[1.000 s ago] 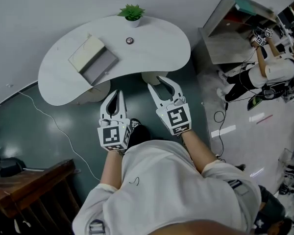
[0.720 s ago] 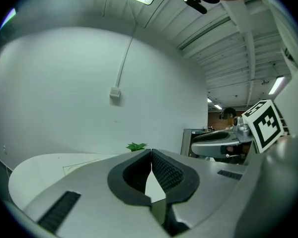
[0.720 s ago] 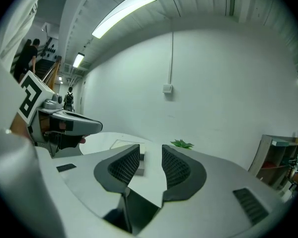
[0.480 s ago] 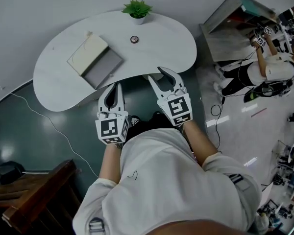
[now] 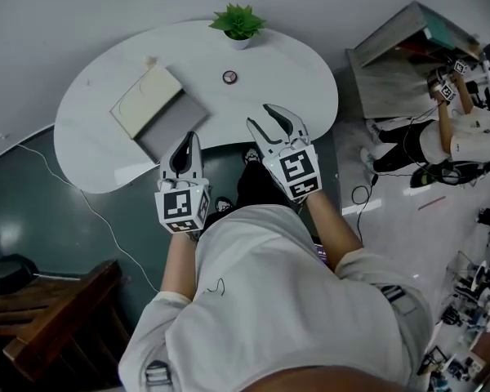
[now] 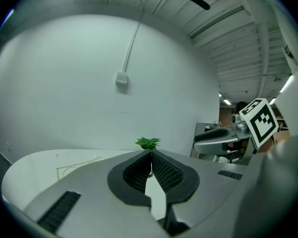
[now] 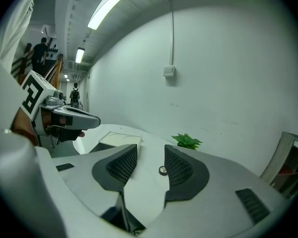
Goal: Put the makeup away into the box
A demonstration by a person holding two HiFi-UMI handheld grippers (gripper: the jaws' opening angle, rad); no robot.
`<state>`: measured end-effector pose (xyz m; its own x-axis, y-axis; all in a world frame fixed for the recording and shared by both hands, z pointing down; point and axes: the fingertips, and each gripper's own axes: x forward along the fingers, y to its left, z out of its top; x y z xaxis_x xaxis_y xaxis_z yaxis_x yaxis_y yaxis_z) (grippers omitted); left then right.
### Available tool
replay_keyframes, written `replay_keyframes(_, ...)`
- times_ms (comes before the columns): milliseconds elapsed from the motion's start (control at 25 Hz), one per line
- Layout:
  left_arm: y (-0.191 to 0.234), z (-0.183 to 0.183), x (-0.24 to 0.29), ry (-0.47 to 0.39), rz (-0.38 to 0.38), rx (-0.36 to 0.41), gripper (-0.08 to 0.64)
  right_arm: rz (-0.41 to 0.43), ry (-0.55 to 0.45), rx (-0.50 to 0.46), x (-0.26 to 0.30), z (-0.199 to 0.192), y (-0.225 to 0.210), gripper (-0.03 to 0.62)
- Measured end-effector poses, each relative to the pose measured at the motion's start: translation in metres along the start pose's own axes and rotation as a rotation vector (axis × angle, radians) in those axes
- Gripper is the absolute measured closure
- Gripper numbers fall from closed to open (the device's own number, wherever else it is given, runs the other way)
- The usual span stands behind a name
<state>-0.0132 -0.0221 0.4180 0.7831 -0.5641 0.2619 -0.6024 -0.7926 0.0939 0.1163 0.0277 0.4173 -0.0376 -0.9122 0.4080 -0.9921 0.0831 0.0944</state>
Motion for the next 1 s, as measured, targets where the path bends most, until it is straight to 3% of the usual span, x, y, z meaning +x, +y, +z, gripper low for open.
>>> replay_keyframes(480,0.007,-0.022,0.12,0.181,0.072,-0.036,0.54,0.187,0.121,0.012,0.098,-0.034,-0.091,0.425)
replay_keyframes(1000,0.028,-0.082,0.135,0.314,0.303,-0.175,0.54,0.384,0.253,-0.027,0.163,-0.094,-0.107,0.415)
